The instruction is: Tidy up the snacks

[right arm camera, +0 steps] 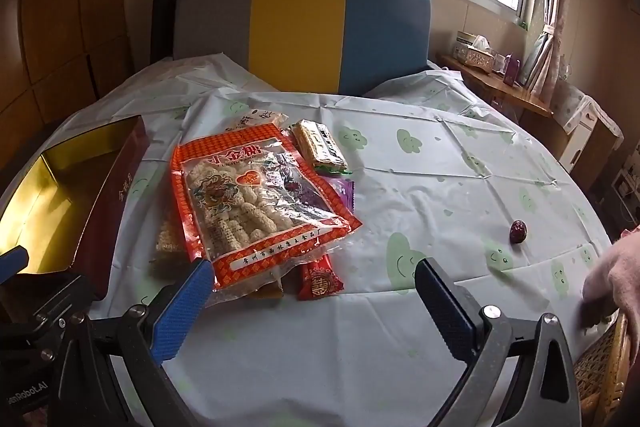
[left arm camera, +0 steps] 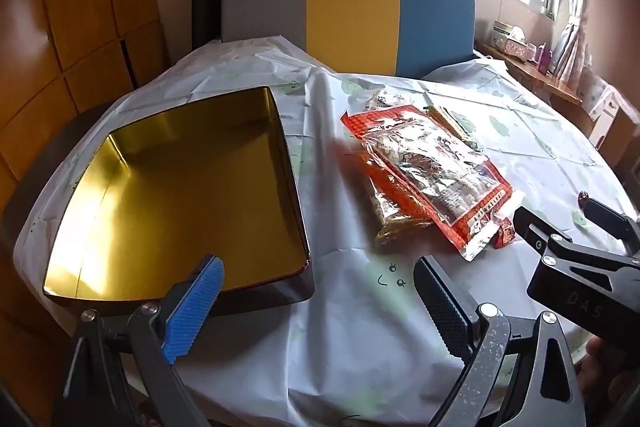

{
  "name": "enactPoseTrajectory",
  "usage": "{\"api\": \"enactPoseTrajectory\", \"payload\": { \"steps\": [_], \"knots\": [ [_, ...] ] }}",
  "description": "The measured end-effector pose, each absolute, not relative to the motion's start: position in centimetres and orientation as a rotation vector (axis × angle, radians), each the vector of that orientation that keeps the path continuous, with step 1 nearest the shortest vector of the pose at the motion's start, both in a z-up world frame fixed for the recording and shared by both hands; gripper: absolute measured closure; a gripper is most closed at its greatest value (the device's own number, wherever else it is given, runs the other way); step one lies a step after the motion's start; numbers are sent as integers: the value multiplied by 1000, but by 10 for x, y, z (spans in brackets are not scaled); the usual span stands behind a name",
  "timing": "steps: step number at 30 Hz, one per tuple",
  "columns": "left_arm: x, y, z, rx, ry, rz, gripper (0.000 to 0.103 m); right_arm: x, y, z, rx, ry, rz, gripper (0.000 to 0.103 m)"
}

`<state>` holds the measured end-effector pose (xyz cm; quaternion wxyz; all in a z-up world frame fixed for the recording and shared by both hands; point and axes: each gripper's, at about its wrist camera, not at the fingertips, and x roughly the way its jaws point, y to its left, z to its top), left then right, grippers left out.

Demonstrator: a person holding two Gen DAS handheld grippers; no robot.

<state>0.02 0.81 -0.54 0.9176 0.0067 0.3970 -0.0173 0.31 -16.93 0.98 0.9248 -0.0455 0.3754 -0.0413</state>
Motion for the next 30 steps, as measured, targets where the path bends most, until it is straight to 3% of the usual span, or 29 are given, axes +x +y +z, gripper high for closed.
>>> {"api": "enactPoseTrajectory", "payload": {
  "steps": [30],
  "knots": [
    [-3, 7, -3, 26, 810, -34, 7, 4, -164, 14, -100, 760, -68, 1]
  ]
}}
